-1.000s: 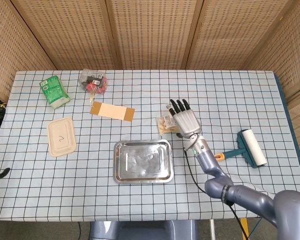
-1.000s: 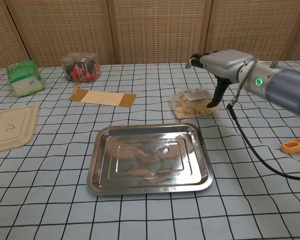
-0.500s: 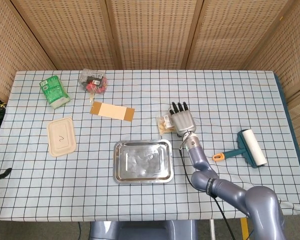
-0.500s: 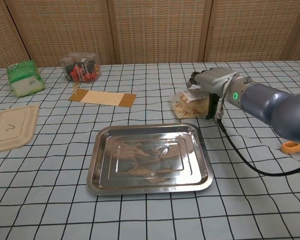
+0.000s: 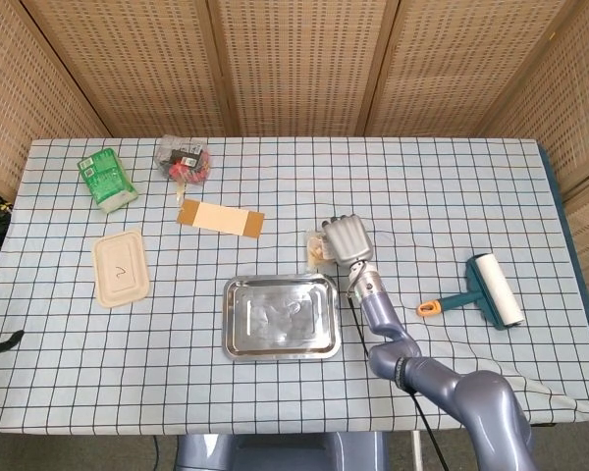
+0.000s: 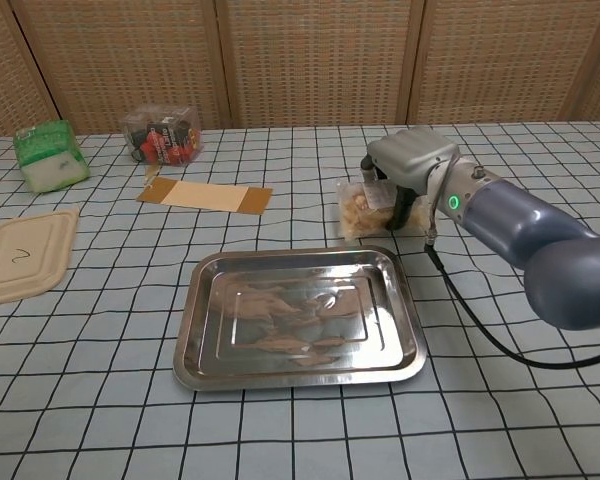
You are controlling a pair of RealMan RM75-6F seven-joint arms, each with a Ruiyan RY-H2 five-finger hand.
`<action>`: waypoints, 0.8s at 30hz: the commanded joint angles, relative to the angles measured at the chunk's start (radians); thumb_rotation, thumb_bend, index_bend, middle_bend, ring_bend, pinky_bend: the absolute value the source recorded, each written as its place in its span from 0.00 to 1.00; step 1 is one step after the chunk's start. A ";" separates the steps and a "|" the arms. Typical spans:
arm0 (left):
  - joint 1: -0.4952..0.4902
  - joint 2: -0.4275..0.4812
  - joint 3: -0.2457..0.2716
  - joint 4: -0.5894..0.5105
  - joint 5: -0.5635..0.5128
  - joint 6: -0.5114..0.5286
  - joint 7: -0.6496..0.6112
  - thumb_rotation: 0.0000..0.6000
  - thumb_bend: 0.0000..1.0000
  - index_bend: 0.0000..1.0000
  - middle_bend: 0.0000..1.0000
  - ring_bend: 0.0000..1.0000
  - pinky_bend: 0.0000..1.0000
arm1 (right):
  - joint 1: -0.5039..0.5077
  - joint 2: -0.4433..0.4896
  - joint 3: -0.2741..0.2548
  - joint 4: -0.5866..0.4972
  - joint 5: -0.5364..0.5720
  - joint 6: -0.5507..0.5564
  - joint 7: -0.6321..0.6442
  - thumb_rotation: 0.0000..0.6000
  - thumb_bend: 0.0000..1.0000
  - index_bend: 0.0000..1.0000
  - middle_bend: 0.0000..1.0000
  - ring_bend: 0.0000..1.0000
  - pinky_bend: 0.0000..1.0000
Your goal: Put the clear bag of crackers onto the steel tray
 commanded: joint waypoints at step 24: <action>0.002 0.010 0.017 -0.021 0.016 -0.005 -0.014 1.00 0.00 0.00 0.00 0.00 0.00 | -0.130 0.123 -0.109 -0.690 -0.047 0.188 -0.275 1.00 0.16 0.23 0.10 0.09 0.12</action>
